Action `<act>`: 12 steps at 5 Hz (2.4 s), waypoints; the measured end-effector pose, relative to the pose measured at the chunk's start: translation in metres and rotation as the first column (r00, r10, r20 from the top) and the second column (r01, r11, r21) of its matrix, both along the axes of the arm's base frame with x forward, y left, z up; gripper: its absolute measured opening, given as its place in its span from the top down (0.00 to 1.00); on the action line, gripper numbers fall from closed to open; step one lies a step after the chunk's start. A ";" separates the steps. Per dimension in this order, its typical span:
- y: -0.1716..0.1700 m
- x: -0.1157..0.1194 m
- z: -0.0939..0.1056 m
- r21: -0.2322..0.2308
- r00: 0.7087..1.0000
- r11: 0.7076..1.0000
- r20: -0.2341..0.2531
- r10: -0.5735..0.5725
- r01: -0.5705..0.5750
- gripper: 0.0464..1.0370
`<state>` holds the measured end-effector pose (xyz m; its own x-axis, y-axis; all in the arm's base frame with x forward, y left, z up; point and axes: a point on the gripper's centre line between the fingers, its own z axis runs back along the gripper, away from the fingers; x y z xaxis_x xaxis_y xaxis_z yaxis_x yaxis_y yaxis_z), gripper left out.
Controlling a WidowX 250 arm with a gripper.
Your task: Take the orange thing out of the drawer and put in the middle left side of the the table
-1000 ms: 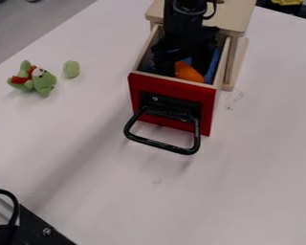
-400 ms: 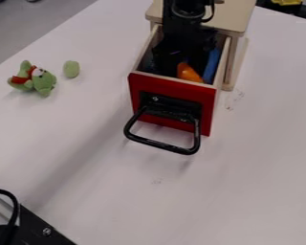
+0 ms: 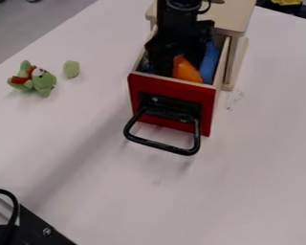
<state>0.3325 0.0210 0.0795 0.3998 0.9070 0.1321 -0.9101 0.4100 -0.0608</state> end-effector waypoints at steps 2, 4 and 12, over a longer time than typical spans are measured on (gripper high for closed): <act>0.002 -0.018 0.030 0.000 0.999 1.000 0.028 0.018 -0.018 0.30; 0.045 -0.054 0.055 0.014 0.982 0.982 0.019 0.186 -0.186 0.30; 0.167 -0.021 -0.069 -0.008 0.858 0.861 -0.086 0.506 -0.509 0.05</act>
